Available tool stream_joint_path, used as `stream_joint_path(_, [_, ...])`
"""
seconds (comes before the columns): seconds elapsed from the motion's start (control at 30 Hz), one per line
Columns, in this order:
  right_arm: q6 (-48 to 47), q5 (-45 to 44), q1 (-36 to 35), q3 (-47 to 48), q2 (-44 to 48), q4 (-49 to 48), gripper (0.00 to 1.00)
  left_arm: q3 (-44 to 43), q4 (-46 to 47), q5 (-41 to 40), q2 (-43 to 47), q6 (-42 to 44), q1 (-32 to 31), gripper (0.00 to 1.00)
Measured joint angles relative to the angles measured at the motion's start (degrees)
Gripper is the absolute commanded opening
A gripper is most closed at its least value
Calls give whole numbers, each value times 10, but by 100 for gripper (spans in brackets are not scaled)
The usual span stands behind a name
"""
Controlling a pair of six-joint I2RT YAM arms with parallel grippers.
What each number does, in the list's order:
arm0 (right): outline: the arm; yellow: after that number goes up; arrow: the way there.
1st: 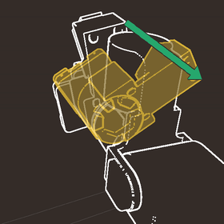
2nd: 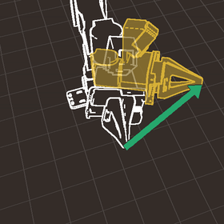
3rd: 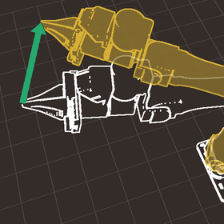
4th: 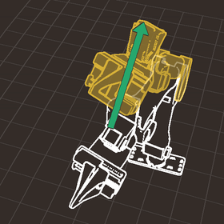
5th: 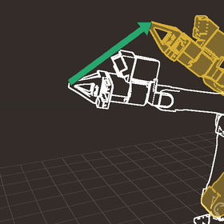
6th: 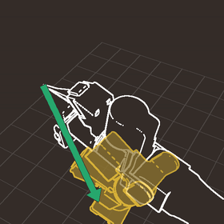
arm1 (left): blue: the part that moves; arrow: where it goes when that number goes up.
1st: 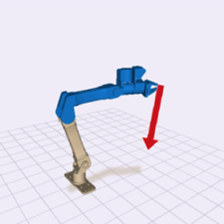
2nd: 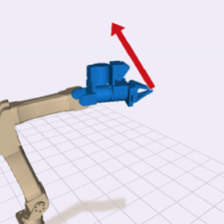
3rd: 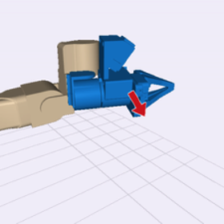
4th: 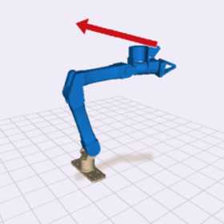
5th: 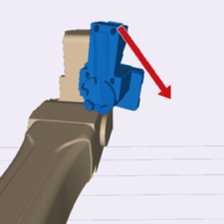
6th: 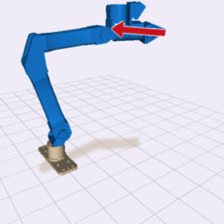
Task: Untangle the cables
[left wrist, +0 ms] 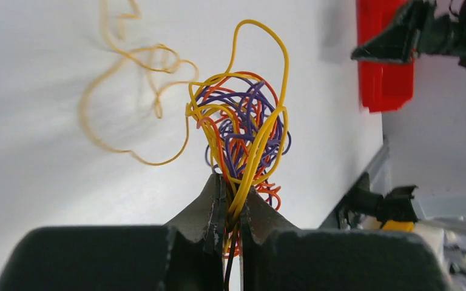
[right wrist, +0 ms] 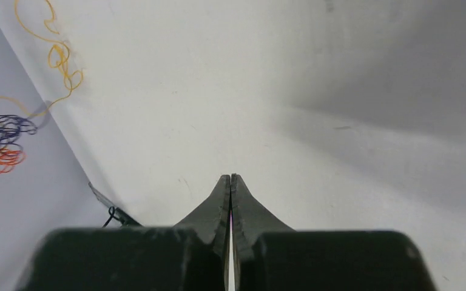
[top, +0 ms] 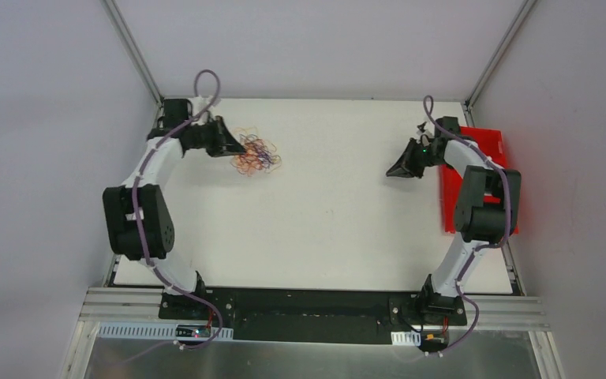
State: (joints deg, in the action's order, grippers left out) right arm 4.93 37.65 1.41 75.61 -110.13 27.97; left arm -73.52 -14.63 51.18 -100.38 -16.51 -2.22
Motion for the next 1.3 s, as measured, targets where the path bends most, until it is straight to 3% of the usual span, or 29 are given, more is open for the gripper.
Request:
stream_joint_path(0.13, [-32,-25,53,0,50,26,0,-40,-102,1,73,74,127,0])
stream_joint_path(0.17, [-39,-25,57,1,61,33,7,-52,-119,5,76,84,143,0])
stream_joint_path(0.27, [-46,-4,54,12,79,47,62,-79,-162,27,78,100,156,0])
stream_joint_path(0.4, [-14,42,20,19,99,31,98,-84,-188,58,78,90,92,0])
stream_joint_path(0.63, [76,123,-152,19,126,-67,99,-84,-123,89,77,0,-79,0])
stream_joint_path(0.73, [101,134,-218,19,128,-107,97,-84,-76,101,67,-44,-104,0])
stream_joint_path(0.8, [109,131,-245,19,128,-126,83,-84,-54,104,54,-68,-121,0])
stream_joint_path(0.87, [115,127,-269,25,124,-139,54,-84,-41,107,41,-81,-134,0])
stream_joint_path(0.93, [123,122,-282,44,111,-148,15,-84,-34,114,31,-94,-148,0])
stream_joint_path(0.97, [123,122,-285,54,103,-150,0,-82,-31,111,29,-98,-152,0])
stream_joint_path(1.1, [122,99,-283,71,96,-136,0,-66,-6,112,32,-116,-137,0])
stream_joint_path(1.3, [73,-12,-279,56,112,-120,0,-11,5,114,73,-131,-97,0])
